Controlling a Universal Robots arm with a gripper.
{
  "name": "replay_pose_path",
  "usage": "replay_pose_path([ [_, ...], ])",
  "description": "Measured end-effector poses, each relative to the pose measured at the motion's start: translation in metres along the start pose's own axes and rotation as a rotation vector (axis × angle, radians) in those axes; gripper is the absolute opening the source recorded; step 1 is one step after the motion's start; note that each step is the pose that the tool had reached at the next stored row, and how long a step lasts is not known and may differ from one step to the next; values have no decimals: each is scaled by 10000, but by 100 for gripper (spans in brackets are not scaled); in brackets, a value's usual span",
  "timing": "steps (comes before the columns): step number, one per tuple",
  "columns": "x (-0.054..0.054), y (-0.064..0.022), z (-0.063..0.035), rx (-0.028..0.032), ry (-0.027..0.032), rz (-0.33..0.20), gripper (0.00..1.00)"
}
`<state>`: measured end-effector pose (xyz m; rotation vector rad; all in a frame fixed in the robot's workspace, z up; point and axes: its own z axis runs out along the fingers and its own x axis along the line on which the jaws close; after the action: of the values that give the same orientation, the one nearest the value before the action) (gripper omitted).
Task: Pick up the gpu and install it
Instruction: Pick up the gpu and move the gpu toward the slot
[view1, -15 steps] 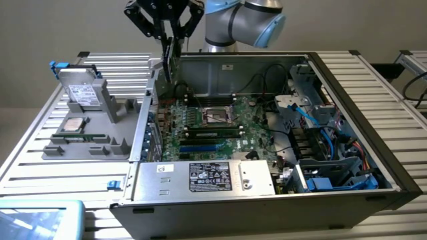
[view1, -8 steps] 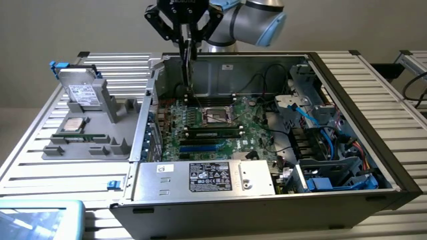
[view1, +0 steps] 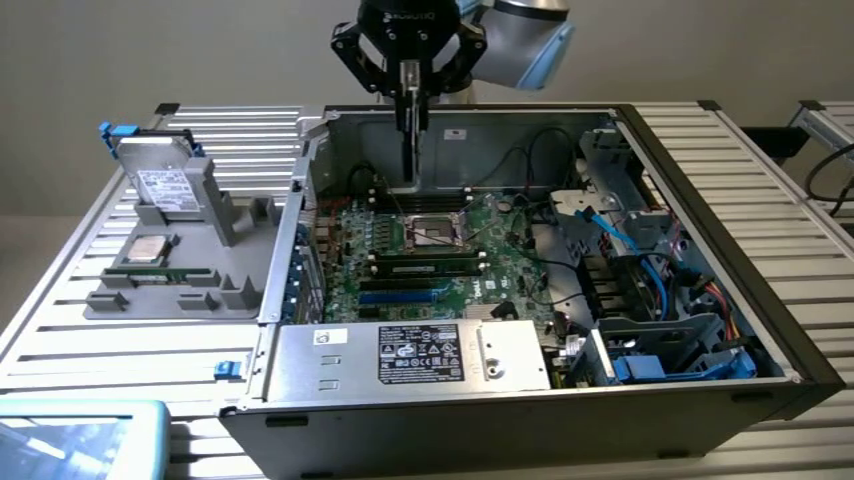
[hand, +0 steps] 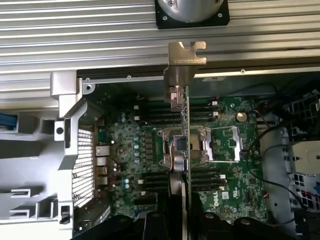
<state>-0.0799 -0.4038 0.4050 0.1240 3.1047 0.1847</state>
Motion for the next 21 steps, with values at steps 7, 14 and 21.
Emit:
replay_pose_path([
  [7,-168,-29,20,14,164,20,28],
  [14,-374,-67,37,20,275,34,28],
  [21,-589,-79,54,26,325,32,28],
])
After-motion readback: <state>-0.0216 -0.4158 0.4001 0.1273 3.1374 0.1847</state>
